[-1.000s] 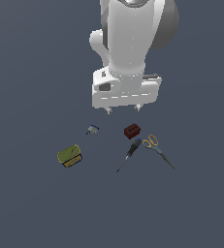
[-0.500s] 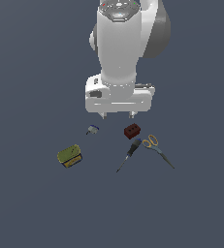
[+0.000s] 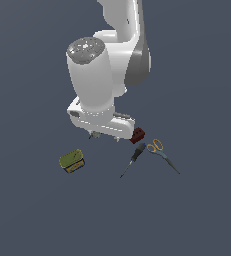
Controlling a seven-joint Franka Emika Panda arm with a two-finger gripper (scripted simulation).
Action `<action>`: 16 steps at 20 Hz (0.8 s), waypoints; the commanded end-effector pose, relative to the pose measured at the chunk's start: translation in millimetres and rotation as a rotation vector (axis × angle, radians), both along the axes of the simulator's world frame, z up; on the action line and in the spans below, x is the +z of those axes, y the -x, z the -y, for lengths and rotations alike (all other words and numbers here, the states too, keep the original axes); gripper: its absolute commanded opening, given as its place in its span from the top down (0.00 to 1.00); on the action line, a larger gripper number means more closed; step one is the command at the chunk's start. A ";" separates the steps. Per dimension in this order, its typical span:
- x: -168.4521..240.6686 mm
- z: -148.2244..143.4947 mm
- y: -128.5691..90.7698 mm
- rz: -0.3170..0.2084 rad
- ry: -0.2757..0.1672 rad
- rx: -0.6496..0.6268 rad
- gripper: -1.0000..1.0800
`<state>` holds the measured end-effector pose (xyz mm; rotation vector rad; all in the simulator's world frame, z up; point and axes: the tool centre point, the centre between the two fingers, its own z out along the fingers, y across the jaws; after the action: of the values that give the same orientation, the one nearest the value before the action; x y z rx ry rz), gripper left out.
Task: Pick up a designated object from a clutter of objects.
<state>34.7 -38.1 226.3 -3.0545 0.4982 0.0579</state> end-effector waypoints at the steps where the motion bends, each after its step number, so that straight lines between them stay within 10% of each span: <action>1: -17.9 22.4 -7.4 0.000 0.003 -0.110 0.04; 16: -105.1 136.2 -20.8 0.008 0.049 -0.622 0.04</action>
<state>55.2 -166.8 126.7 -2.8098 1.3774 0.0156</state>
